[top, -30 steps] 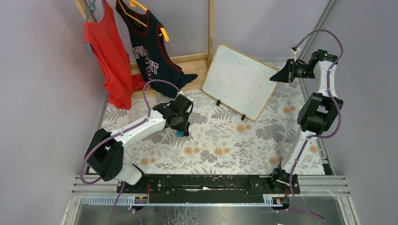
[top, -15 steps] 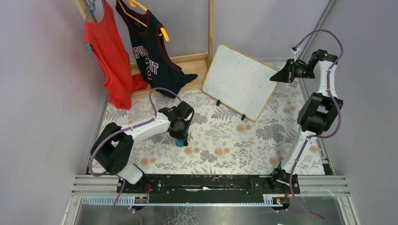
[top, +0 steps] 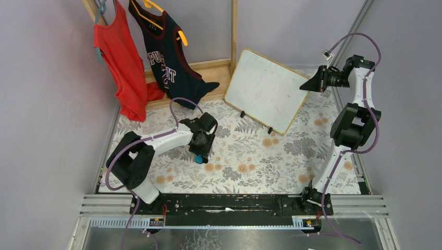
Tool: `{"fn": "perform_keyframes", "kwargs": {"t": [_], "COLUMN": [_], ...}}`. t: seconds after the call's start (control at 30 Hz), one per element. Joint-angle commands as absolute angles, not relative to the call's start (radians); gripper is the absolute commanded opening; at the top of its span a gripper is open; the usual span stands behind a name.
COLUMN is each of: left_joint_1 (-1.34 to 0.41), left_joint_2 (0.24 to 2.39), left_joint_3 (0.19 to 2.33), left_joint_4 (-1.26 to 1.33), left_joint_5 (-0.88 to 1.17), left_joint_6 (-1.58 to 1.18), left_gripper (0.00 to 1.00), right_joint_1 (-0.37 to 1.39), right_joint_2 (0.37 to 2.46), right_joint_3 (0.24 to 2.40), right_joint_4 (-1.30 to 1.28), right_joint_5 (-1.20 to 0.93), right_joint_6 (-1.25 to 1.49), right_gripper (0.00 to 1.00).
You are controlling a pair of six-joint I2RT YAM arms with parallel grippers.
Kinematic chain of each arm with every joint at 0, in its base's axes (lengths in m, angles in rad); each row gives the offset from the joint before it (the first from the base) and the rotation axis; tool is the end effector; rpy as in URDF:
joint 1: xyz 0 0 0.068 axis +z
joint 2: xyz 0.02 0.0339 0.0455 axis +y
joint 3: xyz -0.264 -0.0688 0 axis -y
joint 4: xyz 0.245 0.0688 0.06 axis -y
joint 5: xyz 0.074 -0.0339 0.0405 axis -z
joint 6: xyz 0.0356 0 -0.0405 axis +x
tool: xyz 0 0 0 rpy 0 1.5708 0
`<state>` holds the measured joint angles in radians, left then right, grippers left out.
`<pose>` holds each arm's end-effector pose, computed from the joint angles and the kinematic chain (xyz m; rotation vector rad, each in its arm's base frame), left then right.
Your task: Erase the whiteboard
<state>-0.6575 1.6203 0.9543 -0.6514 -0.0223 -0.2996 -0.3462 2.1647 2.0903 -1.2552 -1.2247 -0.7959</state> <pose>0.2302 -0.1768 0.1669 0.5127 2.8575 -0.1416 0.4225 -0.1168 0.2903 -0.6313 1.9724 1.0843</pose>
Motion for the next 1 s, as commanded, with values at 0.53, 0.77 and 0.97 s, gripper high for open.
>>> {"fn": "perform_keyframes", "kwargs": {"t": [0.53,0.77,0.97], "left_joint_1": [-0.637,-0.624,-0.618], "left_joint_2": [1.504,1.445,1.425], "left_joint_3": [1.045,1.069,1.070], "left_joint_4": [-0.634,-0.627,-0.614], "left_joint_5": [-0.150,-0.186,-0.214], "left_joint_6": [-0.365,-0.368,-0.378], "left_gripper": [0.68,0.69,0.69], "right_joint_1": [-0.323,-0.323,-0.323], "right_joint_2": [2.195,2.196,2.187], "right_joint_3": [2.072,2.073,2.074], "right_joint_4": [-1.281,-1.282,-1.296], "right_joint_5": [-1.074,-1.073,-1.074], "right_joint_6": [-0.855,-0.856,-0.874], "right_gripper": [0.07,0.29,0.52]}}
